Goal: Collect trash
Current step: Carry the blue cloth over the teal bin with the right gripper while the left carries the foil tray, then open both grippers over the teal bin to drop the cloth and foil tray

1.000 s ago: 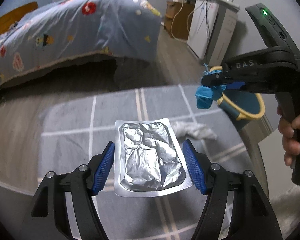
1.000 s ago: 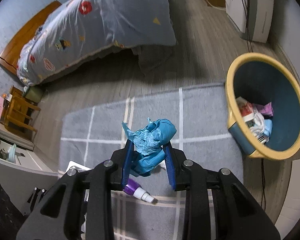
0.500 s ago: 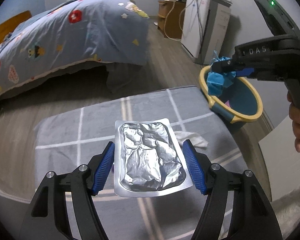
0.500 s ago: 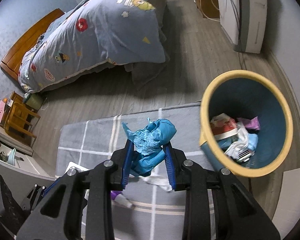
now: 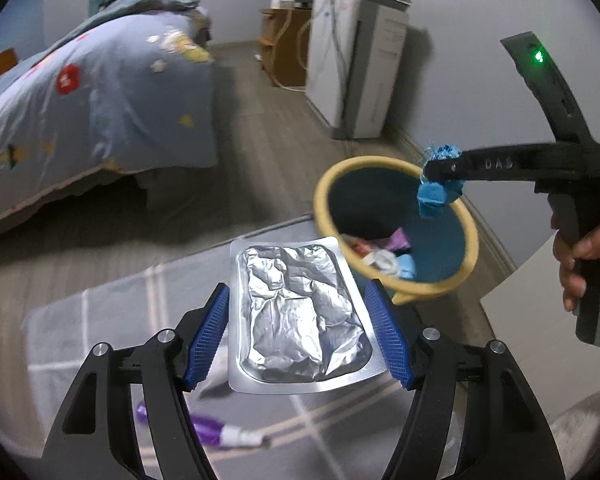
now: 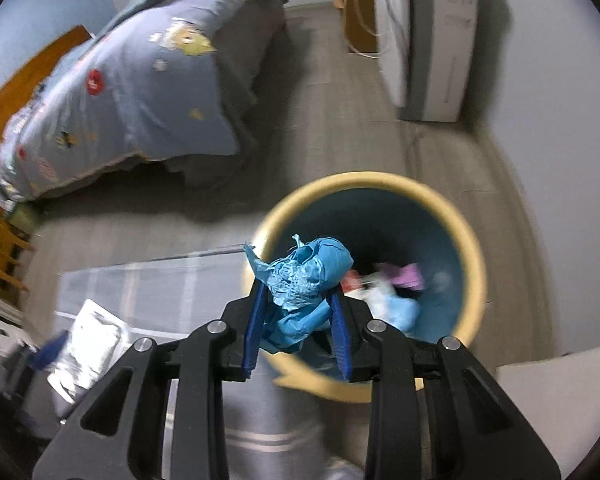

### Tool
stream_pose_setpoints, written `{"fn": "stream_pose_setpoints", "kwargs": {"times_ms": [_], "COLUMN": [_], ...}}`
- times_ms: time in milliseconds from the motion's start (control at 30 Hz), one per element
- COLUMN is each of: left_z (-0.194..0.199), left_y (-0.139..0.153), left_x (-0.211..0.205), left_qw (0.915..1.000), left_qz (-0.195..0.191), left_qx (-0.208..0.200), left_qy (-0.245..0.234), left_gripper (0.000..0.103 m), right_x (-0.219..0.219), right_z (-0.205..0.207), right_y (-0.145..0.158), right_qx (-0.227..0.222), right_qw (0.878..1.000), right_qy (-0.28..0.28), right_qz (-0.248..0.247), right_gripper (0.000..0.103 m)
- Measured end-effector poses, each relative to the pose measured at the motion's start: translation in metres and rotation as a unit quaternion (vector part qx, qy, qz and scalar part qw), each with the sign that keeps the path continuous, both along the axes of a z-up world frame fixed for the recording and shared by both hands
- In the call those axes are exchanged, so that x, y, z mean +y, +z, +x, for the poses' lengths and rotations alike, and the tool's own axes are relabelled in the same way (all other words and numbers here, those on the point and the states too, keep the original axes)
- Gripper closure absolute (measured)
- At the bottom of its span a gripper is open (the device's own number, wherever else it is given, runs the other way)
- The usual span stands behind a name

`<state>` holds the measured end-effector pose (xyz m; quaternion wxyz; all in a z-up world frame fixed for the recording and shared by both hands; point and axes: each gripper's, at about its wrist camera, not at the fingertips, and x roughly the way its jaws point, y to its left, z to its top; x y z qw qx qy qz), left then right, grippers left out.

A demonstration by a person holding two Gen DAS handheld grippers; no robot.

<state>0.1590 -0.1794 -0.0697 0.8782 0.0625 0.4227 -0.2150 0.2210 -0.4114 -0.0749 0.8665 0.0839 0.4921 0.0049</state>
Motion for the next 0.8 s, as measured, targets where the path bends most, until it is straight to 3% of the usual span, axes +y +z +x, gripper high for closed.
{"fn": "stream_pose_setpoints", "kwargs": {"times_ms": [300,800], "left_z": [0.028,0.076], "left_y": [-0.016,-0.051], "left_x": [-0.069,-0.133], "left_qw": [0.9982,0.9946], "left_qz": [0.015,0.043], "left_qx": [0.006,0.011], "left_qy": [-0.058,-0.094], "left_gripper": [0.033,0.033], "right_x": [-0.047,-0.071], "right_z": [0.014,0.021], "right_y": [-0.028,-0.050], "right_qx": [0.028,0.037], "right_qw": [0.998,0.997], "right_qy": [-0.034,-0.064], "right_qz": [-0.045,-0.021], "right_gripper": [0.073,0.073]}}
